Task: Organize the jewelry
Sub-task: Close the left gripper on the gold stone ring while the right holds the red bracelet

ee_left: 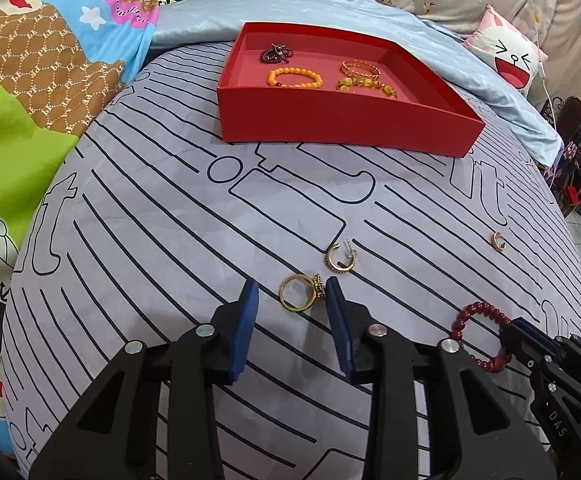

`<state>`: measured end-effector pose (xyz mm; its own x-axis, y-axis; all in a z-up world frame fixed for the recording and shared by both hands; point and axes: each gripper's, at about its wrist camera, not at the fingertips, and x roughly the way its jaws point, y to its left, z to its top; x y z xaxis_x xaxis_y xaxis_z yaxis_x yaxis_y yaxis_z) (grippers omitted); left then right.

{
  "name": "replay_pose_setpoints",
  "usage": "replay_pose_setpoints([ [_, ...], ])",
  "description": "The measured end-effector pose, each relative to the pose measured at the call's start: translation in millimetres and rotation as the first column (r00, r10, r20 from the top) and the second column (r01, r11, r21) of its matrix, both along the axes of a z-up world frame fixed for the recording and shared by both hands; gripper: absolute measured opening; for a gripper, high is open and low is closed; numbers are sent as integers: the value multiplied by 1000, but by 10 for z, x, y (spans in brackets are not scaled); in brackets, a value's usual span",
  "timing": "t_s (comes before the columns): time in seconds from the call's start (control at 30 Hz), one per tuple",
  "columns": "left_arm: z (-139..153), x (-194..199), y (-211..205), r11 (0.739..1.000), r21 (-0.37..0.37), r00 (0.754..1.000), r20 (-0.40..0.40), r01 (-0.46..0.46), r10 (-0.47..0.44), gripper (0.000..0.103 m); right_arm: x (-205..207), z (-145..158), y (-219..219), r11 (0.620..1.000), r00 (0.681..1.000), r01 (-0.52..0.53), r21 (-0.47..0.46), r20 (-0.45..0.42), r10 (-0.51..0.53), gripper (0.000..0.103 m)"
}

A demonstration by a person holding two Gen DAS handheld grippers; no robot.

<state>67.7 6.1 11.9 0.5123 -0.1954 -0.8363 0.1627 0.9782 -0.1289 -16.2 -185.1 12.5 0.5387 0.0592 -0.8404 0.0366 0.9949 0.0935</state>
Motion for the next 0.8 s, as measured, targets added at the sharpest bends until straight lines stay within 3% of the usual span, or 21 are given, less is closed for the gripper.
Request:
replay_pose_setpoints([
  [0.2, -2, 13, -26, 1000, 2, 1000, 4, 16, -16, 23, -3, 2, -2, 1000, 1000, 0, -1, 0, 0, 8],
  [0.5, 48, -61, -64, 999, -5, 999, -2, 40, -40, 21, 3, 63, -13, 1000, 1000, -4, 28, -5, 4, 8],
  [0.8, 329, -20, -90, 998, -31, 998, 17, 62, -61, 21, 146, 473, 70, 998, 996, -48, 28, 82, 46, 8],
])
